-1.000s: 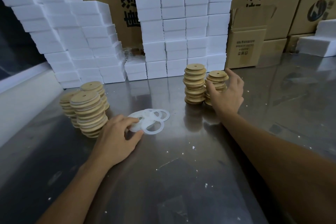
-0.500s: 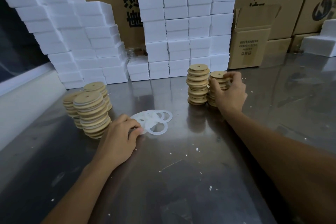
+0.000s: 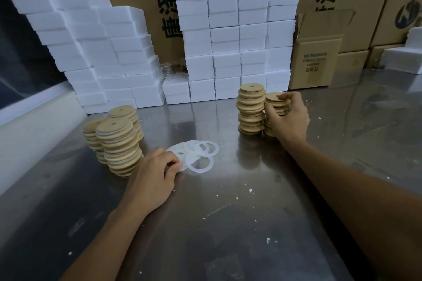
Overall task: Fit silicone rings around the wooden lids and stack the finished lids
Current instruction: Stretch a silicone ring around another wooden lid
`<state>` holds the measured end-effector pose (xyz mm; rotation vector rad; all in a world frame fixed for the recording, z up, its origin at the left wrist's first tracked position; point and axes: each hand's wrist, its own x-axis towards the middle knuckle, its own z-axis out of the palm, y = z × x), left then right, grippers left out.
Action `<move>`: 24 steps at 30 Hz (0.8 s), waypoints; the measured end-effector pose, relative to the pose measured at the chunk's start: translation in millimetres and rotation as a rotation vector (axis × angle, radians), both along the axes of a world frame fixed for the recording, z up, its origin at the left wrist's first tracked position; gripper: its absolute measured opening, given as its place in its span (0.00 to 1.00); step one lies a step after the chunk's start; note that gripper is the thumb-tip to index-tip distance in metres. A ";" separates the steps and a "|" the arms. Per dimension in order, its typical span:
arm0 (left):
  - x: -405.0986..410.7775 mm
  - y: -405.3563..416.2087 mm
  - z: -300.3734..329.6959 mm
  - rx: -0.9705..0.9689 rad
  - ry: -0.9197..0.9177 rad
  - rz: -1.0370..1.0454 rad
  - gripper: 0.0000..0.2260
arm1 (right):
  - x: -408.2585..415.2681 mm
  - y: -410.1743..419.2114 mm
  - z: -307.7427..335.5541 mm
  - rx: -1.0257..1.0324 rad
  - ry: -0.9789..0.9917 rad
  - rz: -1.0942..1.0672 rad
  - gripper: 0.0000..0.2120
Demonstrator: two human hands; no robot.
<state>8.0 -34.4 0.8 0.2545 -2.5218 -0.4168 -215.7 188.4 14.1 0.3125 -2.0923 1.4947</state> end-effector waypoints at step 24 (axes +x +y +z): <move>1.8 15.2 10.2 0.024 0.310 0.026 0.06 | 34.7 13.9 -6.4 -0.014 0.265 -0.052 0.08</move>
